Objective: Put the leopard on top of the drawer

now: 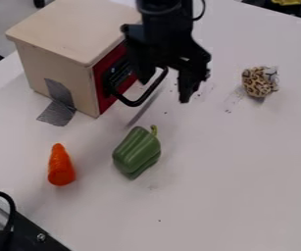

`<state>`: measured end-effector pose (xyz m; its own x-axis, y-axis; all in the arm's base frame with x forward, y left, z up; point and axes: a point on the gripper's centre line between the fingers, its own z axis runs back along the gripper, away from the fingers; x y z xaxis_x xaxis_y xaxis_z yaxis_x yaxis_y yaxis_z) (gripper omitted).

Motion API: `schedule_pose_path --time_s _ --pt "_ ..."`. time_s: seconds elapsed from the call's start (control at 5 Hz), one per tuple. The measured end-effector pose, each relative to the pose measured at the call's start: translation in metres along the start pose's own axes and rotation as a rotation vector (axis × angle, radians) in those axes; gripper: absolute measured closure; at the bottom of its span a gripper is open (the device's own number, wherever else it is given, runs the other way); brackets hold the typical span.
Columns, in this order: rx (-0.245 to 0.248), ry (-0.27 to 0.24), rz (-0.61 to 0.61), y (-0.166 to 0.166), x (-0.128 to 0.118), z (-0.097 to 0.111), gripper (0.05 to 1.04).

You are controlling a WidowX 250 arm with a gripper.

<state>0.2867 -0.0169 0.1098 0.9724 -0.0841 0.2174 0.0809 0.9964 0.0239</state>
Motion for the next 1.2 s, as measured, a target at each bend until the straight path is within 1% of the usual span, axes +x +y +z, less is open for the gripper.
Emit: schedule_pose_path --time_s 0.2,0.4,0.6,0.8,1.0,1.2 --pt "-0.014 -0.016 -0.049 -0.014 0.034 -0.006 0.084" --pt "-0.024 -0.029 -0.067 -0.02 0.065 -0.016 0.084" --pt "-0.034 -0.032 -0.087 -0.03 0.099 -0.033 0.084" --pt "-0.049 -0.023 -0.095 -0.038 0.125 -0.055 0.084" --pt "-0.05 0.015 -0.108 -0.043 0.136 -0.076 0.084" --pt "-0.043 0.076 -0.125 -0.044 0.131 -0.103 0.084"
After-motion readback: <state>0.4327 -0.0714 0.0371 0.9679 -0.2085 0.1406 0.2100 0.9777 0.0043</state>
